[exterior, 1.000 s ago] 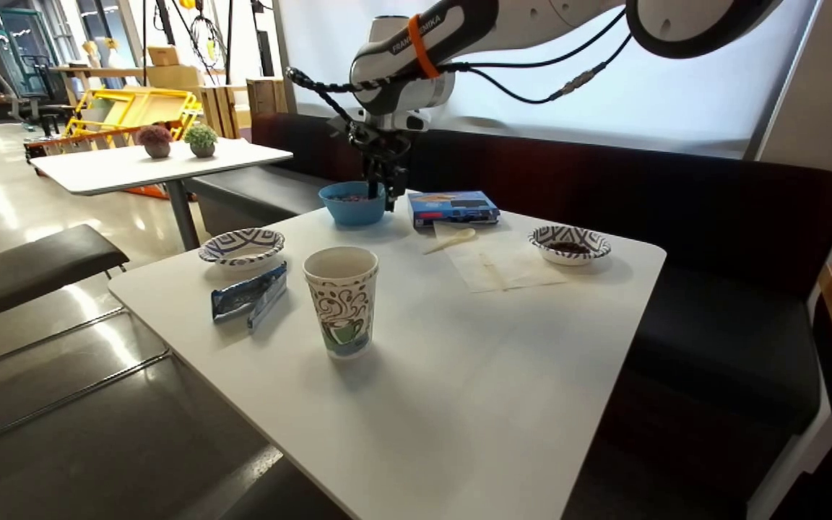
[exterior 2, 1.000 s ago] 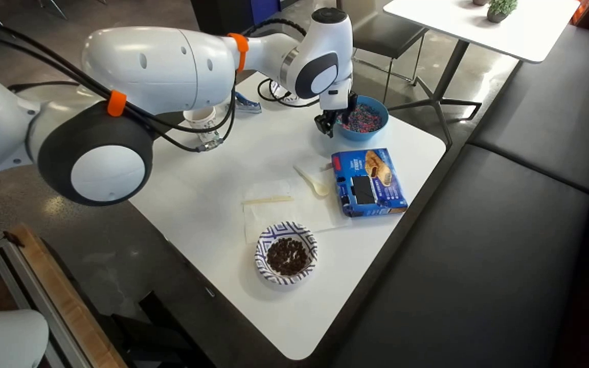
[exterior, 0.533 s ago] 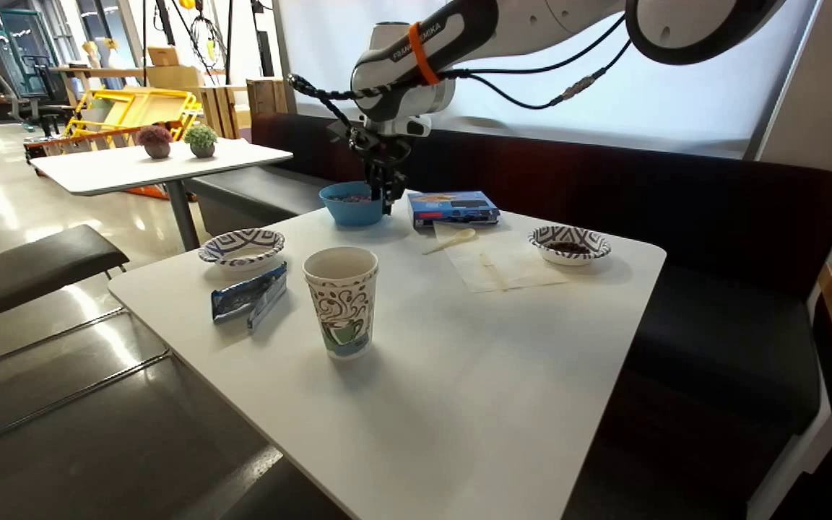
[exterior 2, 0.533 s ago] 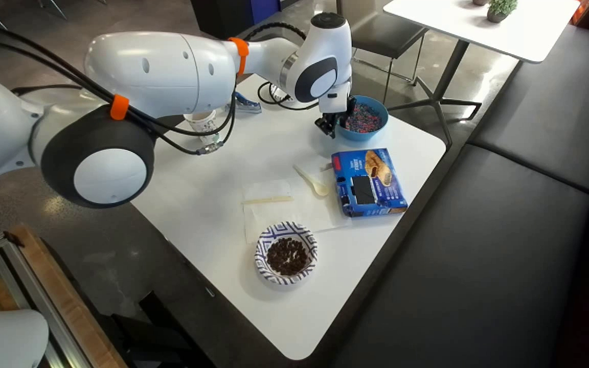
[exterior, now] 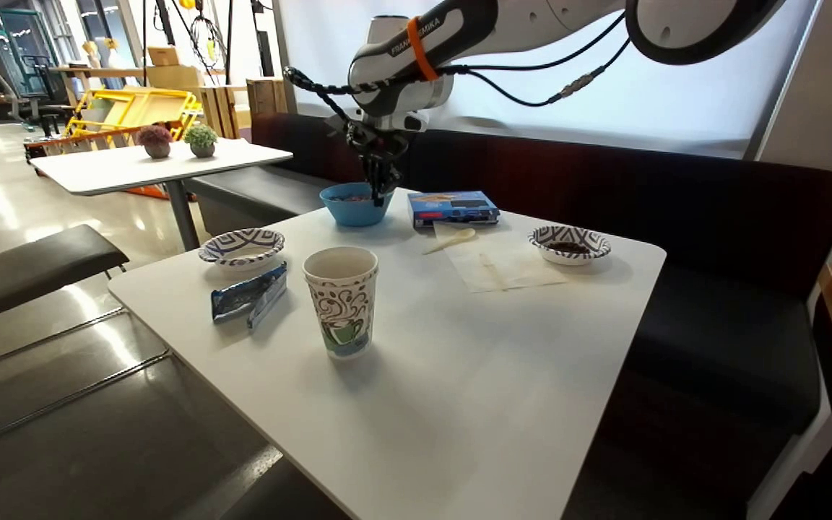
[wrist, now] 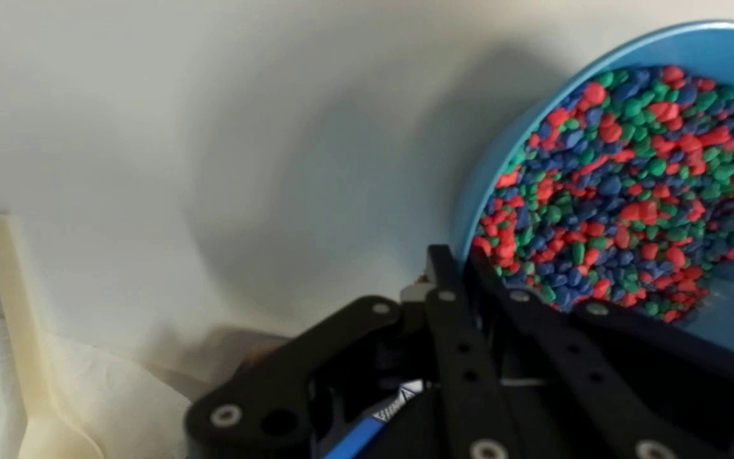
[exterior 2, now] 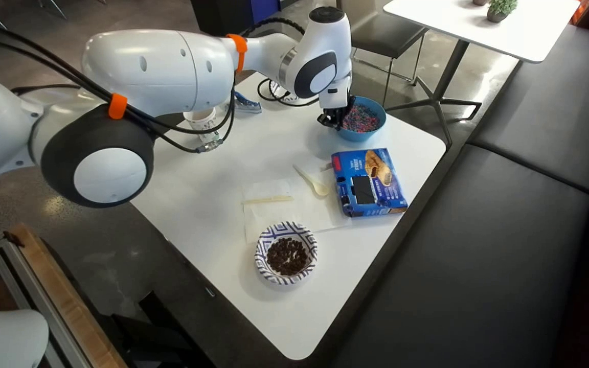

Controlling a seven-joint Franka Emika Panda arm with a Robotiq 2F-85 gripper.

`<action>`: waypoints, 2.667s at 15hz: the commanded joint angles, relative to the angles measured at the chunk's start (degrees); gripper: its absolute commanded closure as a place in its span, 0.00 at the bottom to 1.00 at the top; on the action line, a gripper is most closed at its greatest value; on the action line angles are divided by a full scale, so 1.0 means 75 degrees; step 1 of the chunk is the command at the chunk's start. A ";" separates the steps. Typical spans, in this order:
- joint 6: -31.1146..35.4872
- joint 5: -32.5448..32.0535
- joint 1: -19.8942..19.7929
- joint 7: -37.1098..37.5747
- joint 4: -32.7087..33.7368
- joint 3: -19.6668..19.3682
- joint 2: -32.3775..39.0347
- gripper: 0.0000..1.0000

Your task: Move the cup and bowl to the left

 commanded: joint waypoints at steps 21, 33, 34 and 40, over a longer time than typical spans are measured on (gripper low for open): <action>0.0122 0.0059 -0.0675 -0.5563 -0.0221 0.1065 -0.0090 0.93; 0.0096 0.0040 -0.0797 -0.6773 -0.0614 0.1296 -0.0205 0.98; 0.0028 0.0119 -0.0874 -0.7167 -0.0689 0.1430 -0.0240 0.98; -0.0108 0.0061 -0.1191 -0.9317 -0.1352 0.1875 -0.0562 0.98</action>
